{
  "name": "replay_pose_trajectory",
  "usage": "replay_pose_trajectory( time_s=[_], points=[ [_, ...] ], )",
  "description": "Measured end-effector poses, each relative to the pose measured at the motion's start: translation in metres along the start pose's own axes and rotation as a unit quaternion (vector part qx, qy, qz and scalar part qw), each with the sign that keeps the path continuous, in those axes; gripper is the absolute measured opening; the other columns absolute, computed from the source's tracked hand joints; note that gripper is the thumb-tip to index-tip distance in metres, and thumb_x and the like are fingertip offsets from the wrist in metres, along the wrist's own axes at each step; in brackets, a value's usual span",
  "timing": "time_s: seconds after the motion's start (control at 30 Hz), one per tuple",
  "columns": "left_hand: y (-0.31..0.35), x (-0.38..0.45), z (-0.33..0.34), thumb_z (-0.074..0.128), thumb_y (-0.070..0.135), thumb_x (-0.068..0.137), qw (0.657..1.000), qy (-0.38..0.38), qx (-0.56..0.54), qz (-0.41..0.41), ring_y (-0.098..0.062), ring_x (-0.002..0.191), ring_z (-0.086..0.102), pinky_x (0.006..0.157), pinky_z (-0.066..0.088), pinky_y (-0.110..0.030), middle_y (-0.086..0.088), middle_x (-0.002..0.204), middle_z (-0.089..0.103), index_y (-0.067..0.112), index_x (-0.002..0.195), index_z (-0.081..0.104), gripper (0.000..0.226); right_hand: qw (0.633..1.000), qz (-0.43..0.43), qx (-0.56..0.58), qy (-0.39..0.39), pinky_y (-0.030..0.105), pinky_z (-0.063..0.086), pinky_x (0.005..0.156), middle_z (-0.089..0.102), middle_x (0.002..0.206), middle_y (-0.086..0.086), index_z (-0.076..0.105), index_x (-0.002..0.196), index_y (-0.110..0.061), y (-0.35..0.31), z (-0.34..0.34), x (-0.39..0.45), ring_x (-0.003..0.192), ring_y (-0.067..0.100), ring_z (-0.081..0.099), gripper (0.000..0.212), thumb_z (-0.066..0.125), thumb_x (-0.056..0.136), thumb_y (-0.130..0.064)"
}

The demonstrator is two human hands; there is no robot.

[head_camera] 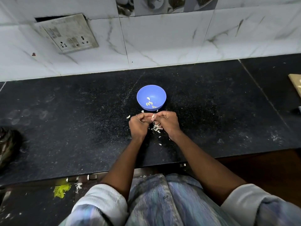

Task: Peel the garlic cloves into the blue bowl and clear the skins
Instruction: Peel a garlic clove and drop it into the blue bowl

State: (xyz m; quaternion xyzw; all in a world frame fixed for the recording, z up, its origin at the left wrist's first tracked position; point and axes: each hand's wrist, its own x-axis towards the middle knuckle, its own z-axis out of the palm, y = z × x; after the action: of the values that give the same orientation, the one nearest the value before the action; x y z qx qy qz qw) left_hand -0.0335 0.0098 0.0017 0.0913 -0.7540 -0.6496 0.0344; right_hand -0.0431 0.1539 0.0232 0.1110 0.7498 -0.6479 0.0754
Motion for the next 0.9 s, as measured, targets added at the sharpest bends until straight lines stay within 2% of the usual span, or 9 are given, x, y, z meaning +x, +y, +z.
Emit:
replay_pose_trajectory(
  time_s=[0.17, 0.27, 0.4, 0.5, 0.6, 0.73, 0.83, 0.9],
  points=[
    [-0.001, 0.003, 0.003, 0.086, 0.006, 0.084, 1.000, 0.018, 0.021, 0.013, -0.015, 0.081, 0.079, 0.080, 0.063, -0.031, 0.002, 0.091, 0.082, 0.011, 0.099, 0.085, 0.016, 0.998, 0.019, 0.057, -0.017, 0.026, 0.053, 0.055, 0.077, 0.083, 0.015, 0.073, 0.091, -0.003, -0.001, -0.001, 0.003, 0.070, 0.021, 0.071, 0.002, 0.074, 0.089, -0.002],
    [0.000, 0.004, 0.005, 0.087, 0.012, 0.084, 0.999, 0.027, 0.041, 0.006, -0.009, 0.079, 0.078, 0.077, 0.061, -0.025, 0.005, 0.088, 0.082, 0.013, 0.099, 0.085, 0.015, 0.998, 0.016, 0.061, -0.004, 0.022, 0.050, 0.050, 0.074, 0.082, 0.019, 0.064, 0.093, -0.002, -0.003, 0.000, 0.005, 0.067, 0.020, 0.071, 0.015, 0.078, 0.087, 0.000],
    [-0.002, 0.007, 0.010, 0.086, 0.014, 0.086, 0.999, 0.027, 0.041, -0.021, -0.012, 0.081, 0.078, 0.082, 0.064, -0.035, 0.006, 0.087, 0.082, 0.015, 0.096, 0.085, 0.010, 0.999, -0.021, 0.033, -0.014, 0.025, 0.053, 0.054, 0.075, 0.083, 0.016, 0.070, 0.107, -0.003, 0.000, -0.002, 0.008, 0.066, 0.018, 0.070, 0.021, 0.077, 0.088, -0.001],
    [-0.005, 0.007, 0.012, 0.086, 0.021, 0.087, 0.997, 0.040, 0.055, -0.031, -0.010, 0.082, 0.078, 0.083, 0.064, -0.039, 0.010, 0.086, 0.081, 0.020, 0.095, 0.085, 0.008, 0.999, -0.041, 0.026, -0.007, 0.026, 0.055, 0.056, 0.076, 0.077, 0.008, 0.077, 0.101, -0.003, 0.005, 0.001, 0.012, 0.065, 0.015, 0.069, 0.014, 0.077, 0.088, -0.001],
    [-0.007, 0.007, 0.013, 0.086, 0.025, 0.085, 0.995, 0.059, 0.074, -0.043, -0.008, 0.075, 0.077, 0.077, 0.065, -0.039, 0.013, 0.079, 0.079, 0.026, 0.090, 0.084, 0.005, 0.999, -0.043, 0.005, 0.004, 0.026, 0.055, 0.055, 0.076, 0.080, 0.011, 0.077, 0.099, -0.003, 0.005, 0.004, 0.012, 0.065, 0.013, 0.070, 0.011, 0.077, 0.088, -0.002],
    [-0.004, 0.006, 0.013, 0.080, 0.030, 0.088, 0.989, 0.082, 0.110, -0.061, -0.003, 0.062, 0.069, 0.065, 0.058, -0.029, 0.015, 0.072, 0.076, 0.029, 0.082, 0.083, 0.007, 0.999, -0.043, -0.006, 0.023, 0.028, 0.059, 0.056, 0.075, 0.079, 0.018, 0.073, 0.096, 0.002, 0.002, 0.005, 0.013, 0.065, 0.021, 0.072, 0.007, 0.074, 0.089, 0.003],
    [-0.005, 0.009, 0.010, 0.074, 0.024, 0.092, 0.993, 0.061, 0.086, -0.052, 0.001, 0.056, 0.061, 0.062, 0.049, -0.024, 0.010, 0.075, 0.078, 0.024, 0.088, 0.085, 0.011, 0.997, -0.061, -0.043, 0.022, 0.026, 0.061, 0.059, 0.075, 0.077, 0.014, 0.074, 0.097, 0.001, 0.004, 0.005, 0.015, 0.064, 0.020, 0.073, 0.007, 0.069, 0.092, 0.005],
    [-0.006, 0.010, 0.008, 0.075, 0.023, 0.092, 0.995, 0.041, 0.080, -0.049, 0.000, 0.057, 0.061, 0.064, 0.050, -0.025, 0.008, 0.077, 0.079, 0.023, 0.092, 0.085, 0.010, 0.995, -0.071, -0.070, 0.022, 0.022, 0.059, 0.062, 0.076, 0.078, 0.009, 0.076, 0.098, -0.002, 0.007, 0.006, 0.015, 0.064, 0.014, 0.073, 0.012, 0.068, 0.093, 0.004]
  ],
)
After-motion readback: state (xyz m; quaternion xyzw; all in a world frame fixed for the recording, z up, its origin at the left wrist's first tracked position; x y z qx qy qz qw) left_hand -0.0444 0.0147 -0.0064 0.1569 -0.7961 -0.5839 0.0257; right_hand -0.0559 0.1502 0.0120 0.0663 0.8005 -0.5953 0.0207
